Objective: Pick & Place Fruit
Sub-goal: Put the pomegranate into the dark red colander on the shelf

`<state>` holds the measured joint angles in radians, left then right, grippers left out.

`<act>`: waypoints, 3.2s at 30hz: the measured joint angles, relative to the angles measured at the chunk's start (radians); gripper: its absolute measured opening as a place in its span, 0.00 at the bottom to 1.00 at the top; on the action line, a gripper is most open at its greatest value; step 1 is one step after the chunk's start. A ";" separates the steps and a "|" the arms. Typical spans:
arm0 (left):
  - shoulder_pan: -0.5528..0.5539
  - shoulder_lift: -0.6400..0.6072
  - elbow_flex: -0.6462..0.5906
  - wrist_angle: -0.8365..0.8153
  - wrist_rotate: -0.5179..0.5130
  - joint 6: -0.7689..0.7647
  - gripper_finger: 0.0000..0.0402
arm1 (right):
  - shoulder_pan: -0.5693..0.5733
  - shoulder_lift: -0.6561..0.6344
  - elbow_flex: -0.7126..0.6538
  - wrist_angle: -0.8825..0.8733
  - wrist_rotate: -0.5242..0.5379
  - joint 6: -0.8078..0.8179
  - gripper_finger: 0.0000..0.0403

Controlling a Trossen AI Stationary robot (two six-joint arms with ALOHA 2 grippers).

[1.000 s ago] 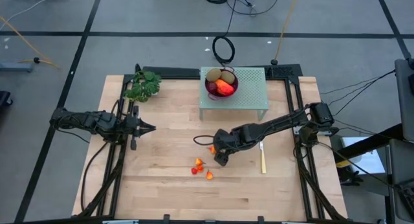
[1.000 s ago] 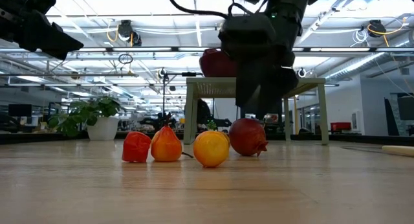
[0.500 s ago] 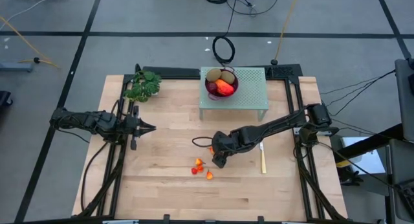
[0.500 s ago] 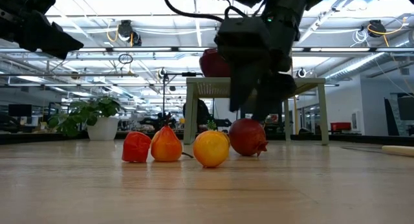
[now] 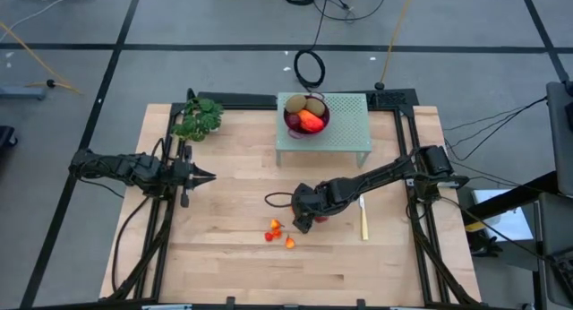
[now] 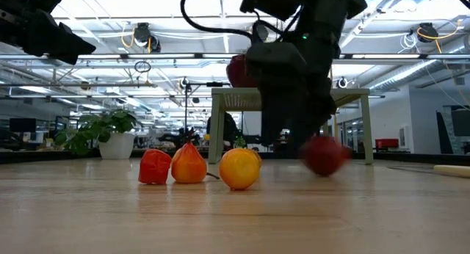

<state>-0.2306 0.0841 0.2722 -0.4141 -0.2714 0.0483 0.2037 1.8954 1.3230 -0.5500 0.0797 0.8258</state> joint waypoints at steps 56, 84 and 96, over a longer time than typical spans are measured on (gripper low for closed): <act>0.000 0.000 0.000 0.000 0.000 -0.012 0.08 | -0.002 -0.025 0.001 0.079 -0.297 -0.253 0.87; 0.000 0.000 0.000 0.001 0.000 -0.033 0.08 | -0.012 -0.258 0.001 -0.167 -0.223 -0.427 0.87; 0.000 0.000 0.000 0.005 -0.053 -0.036 0.08 | 0.104 -0.288 0.001 -0.404 -0.072 -0.449 0.87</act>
<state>-0.2304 0.0837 0.2722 -0.4088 -0.3240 0.0124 0.3078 1.6077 1.3235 -0.9538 0.0076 0.3772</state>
